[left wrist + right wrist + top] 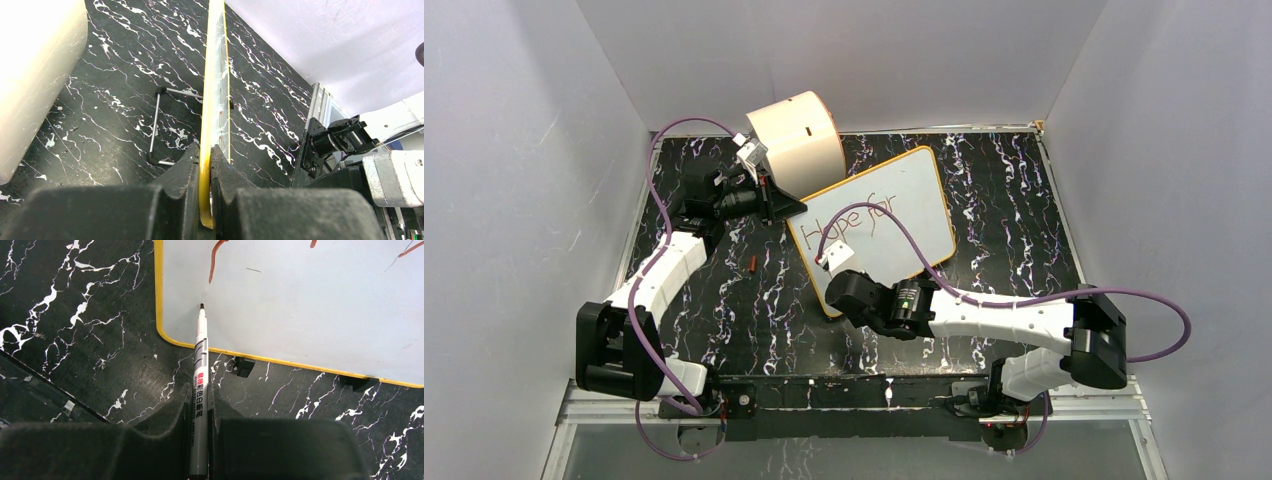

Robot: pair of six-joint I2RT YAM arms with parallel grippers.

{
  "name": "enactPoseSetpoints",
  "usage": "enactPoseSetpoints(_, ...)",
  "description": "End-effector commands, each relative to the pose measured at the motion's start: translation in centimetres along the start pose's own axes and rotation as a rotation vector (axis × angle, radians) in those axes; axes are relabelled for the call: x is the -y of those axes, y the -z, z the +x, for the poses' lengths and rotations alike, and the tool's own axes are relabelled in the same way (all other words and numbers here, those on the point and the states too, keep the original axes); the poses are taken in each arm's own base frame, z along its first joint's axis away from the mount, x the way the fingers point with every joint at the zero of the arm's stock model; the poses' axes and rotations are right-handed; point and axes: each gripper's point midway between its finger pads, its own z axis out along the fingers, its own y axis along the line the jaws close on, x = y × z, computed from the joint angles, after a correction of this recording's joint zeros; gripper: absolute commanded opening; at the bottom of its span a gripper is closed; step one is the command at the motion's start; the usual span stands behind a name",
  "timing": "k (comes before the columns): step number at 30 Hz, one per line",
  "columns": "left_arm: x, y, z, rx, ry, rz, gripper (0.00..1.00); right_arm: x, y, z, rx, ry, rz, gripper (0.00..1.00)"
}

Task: Write a sentence on the whiteboard

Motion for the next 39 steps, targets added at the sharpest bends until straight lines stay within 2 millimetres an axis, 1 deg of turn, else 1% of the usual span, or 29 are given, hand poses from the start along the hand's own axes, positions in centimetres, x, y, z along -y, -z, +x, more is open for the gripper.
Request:
enactPoseSetpoints(1,-1.4,-0.5,2.3,-0.056,0.021,-0.049,0.00,0.4,0.9,-2.2,0.107,-0.049,0.007,0.00)
enactPoseSetpoints(5,-1.5,-0.5,2.4,-0.056,0.020,-0.053,0.00,0.8,1.2,-3.3,0.159,-0.063,0.020,0.00)
enactPoseSetpoints(9,-1.5,-0.5,2.4,-0.058,0.022,-0.052,0.00,1.1,1.2,-3.9,0.187,-0.062,0.040,0.00)
enactPoseSetpoints(13,-1.5,-0.5,2.4,-0.057,0.021,-0.052,0.00,0.9,1.0,-4.3,0.202,-0.059,0.037,0.00)
enactPoseSetpoints(27,-1.5,-0.5,2.5,-0.059,0.023,-0.051,0.00,0.8,0.3,-4.6,0.202,-0.045,0.032,0.00)
enactPoseSetpoints(39,-1.5,-0.5,2.4,-0.058,0.023,-0.051,0.00,1.0,-0.6,-3.9,0.160,-0.037,0.034,0.00)
